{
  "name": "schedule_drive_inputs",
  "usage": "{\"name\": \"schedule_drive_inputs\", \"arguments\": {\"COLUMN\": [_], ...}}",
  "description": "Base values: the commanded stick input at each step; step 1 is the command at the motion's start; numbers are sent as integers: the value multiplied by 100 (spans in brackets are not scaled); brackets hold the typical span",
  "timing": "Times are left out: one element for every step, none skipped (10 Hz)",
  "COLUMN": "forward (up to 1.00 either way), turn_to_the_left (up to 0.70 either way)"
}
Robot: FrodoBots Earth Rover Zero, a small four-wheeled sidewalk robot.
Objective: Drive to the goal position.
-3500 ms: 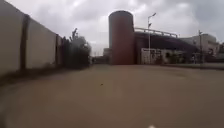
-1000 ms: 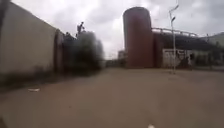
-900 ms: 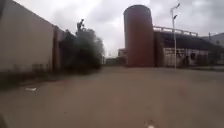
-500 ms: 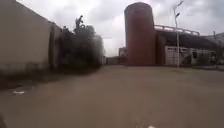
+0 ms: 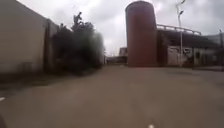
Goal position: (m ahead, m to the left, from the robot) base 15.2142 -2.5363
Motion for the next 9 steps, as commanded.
{"name": "schedule_drive_inputs", "arguments": {"forward": [100, 100, 100, 100, 100, 100, 100, 100, 100], "turn_to_the_left": [0, 0, 0, 0, 0, 0, 0, 0, 0]}}
